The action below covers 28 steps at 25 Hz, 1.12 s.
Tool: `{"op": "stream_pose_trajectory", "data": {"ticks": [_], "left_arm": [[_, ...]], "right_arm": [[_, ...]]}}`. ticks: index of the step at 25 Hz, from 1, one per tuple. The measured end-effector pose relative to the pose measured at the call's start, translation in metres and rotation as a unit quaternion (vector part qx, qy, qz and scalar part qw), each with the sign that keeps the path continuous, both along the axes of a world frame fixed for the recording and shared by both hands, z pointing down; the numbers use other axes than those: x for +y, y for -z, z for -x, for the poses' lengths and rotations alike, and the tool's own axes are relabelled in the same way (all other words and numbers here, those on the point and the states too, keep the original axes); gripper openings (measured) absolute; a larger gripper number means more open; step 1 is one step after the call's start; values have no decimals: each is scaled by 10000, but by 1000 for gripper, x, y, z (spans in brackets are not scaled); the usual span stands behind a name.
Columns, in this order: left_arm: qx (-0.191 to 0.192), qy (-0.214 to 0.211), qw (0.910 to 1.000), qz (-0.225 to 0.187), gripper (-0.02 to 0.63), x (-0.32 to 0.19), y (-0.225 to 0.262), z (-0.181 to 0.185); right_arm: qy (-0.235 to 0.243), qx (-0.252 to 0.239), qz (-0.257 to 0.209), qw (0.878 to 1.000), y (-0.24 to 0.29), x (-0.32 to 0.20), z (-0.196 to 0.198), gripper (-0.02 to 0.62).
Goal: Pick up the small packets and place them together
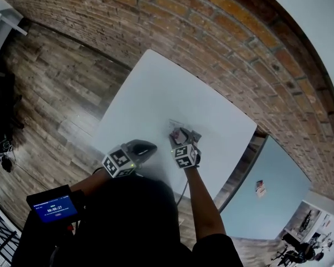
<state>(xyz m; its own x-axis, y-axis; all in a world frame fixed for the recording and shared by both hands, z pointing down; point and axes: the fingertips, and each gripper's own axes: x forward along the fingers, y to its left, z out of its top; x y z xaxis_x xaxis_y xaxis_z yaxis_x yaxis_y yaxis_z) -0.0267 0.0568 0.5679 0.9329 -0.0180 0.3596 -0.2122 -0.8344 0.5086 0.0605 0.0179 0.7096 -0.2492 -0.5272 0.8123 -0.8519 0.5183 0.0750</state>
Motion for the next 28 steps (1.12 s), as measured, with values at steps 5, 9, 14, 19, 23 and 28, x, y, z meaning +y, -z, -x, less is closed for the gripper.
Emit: {"op": "stream_pose_trajectory", "data": {"ticks": [5, 9, 14, 19, 23, 28], "left_arm": [[31, -109, 9999, 104, 2, 13, 1, -2], [-9, -5, 9999, 163, 2, 14, -4, 4], [-7, 32, 9998, 188, 2, 13, -6, 8], [-6, 71, 9997, 224, 2, 8, -5, 8], [2, 11, 9998, 207, 2, 9, -6, 2], [-5, -17, 9997, 225, 2, 9, -8, 0]], "right_arm": [[223, 312, 394, 9985, -18, 1, -6, 235], [-99, 298, 703, 9970, -33, 9, -13, 235], [-470, 419, 622, 9961, -33, 5, -27, 233], [-776, 264, 634, 9946, -31, 3, -34, 233], [-857, 177, 434, 9952, -21, 2, -34, 235], [-771, 300, 488, 9954, -24, 0, -34, 237]]}}
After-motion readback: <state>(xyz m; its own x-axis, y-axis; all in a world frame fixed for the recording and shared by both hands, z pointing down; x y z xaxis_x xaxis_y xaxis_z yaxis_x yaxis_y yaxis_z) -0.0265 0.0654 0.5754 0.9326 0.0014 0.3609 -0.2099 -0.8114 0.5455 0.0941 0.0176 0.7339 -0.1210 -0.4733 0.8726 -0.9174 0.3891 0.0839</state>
